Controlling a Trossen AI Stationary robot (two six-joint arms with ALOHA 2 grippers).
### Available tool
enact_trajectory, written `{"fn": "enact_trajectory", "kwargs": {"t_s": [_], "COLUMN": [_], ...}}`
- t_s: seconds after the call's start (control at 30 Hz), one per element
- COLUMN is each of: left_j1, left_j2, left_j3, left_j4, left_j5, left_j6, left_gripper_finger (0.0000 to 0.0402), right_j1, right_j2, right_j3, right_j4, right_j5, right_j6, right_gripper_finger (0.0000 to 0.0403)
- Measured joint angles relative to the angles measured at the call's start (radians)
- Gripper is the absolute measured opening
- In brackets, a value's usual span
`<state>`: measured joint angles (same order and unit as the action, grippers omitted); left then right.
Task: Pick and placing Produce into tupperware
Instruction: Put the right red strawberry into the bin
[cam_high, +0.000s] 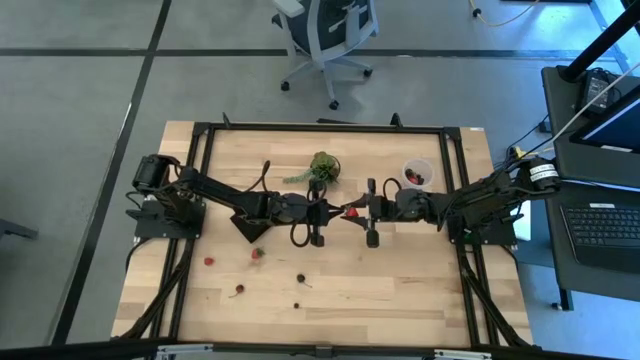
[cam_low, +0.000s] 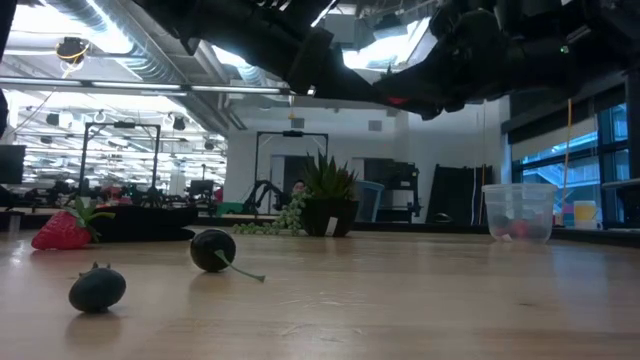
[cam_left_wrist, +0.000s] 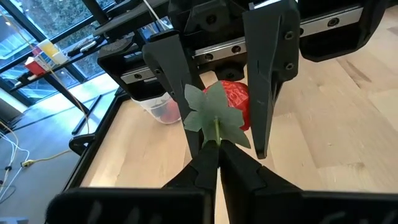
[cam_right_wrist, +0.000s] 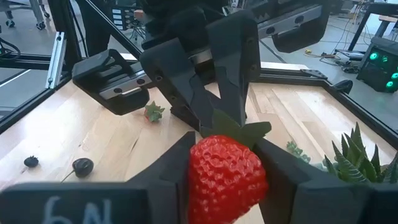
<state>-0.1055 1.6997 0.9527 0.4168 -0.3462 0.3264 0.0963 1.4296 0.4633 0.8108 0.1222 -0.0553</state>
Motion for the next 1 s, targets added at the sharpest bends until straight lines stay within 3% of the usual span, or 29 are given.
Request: {"fn": "enact_trajectory", "kwargs": {"t_s": [0.17, 0.37, 0.57, 0.7, 0.87, 1.0], "left_j1": [0.000, 0.001, 0.000, 0.007, 0.010, 0.010], "left_j2": [0.000, 0.000, 0.000, 0.000, 0.000, 0.000], "left_j3": [0.000, 0.000, 0.000, 0.000, 0.000, 0.000], "left_j4": [-0.018, -0.049, -0.191, -0.323, -0.445, -0.467], "left_j5": [-0.013, -0.026, -0.172, -0.219, -0.209, -0.209], "left_j6": [0.000, -0.008, -0.151, -0.269, -0.379, -0.401], "left_gripper_finger": [0.0037, 0.0097, 0.0143, 0.0152, 0.0153, 0.0154], "right_j1": [0.000, -0.002, -0.051, -0.129, -0.256, -0.363], "right_j2": [0.000, -0.003, -0.090, -0.219, -0.363, -0.401], "right_j3": [0.000, 0.000, 0.000, 0.009, 0.107, 0.203], "right_j4": [-0.026, -0.091, -0.234, -0.450, -0.915, -1.268], "right_j5": [0.034, 0.117, 0.208, 0.208, 0.207, 0.220], "right_j6": [0.033, 0.063, 0.167, 0.303, 0.469, 0.560], "right_gripper_finger": [0.0139, 0.0128, 0.0128, 0.0128, 0.0128, 0.0128]}}
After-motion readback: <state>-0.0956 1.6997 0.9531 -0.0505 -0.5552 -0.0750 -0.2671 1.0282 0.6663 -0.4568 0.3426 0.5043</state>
